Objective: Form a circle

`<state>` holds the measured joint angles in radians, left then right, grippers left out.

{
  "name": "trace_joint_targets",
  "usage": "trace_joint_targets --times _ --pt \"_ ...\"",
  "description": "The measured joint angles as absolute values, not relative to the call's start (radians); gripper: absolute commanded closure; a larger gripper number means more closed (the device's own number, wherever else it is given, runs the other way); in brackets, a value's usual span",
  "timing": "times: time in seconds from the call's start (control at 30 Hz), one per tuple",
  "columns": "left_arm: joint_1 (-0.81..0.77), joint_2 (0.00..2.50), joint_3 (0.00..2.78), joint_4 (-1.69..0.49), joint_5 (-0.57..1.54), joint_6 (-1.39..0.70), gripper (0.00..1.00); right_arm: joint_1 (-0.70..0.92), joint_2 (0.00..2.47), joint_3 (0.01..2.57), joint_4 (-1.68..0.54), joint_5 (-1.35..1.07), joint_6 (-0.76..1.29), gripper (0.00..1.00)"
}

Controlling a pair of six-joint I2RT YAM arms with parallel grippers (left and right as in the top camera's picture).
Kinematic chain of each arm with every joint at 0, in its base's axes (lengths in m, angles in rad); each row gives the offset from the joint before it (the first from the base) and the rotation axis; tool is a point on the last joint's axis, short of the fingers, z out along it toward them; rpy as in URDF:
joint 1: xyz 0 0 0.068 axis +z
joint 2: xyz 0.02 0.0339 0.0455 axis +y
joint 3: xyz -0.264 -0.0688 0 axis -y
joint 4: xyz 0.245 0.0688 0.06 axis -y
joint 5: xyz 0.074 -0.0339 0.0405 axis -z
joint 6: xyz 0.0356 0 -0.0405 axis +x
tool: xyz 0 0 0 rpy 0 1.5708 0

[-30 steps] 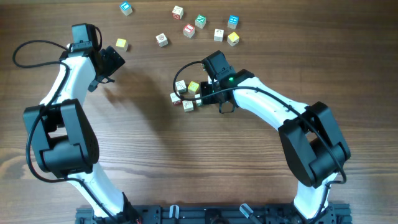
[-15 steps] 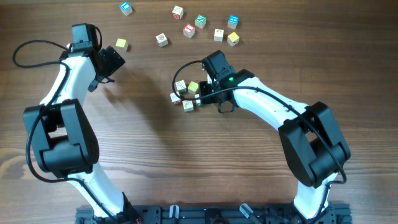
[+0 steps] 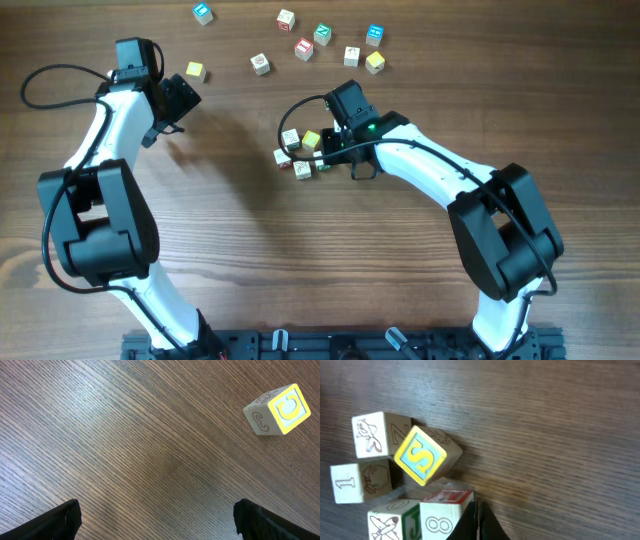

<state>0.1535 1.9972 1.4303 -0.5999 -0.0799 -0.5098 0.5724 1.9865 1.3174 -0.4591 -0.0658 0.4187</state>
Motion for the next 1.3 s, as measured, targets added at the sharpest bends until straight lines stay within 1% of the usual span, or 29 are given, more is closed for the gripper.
trace_joint_targets --times 0.43,0.77,1.03,1.3 --pt "0.154 1.997 1.430 -0.600 -0.080 -0.510 0.00 0.572 1.998 1.317 -0.492 -0.059 0.419 0.96" --pt "0.154 1.997 1.430 -0.600 -0.080 -0.510 0.00 0.572 2.035 1.317 -0.430 -0.059 0.390 0.95" --pt "0.154 1.997 1.430 -0.600 -0.080 -0.510 0.00 0.572 2.035 1.317 -0.412 -0.081 0.322 0.94" --pt "0.154 1.997 1.430 -0.600 -0.080 -0.510 0.00 0.572 2.035 1.317 -0.409 -0.086 0.308 0.89"
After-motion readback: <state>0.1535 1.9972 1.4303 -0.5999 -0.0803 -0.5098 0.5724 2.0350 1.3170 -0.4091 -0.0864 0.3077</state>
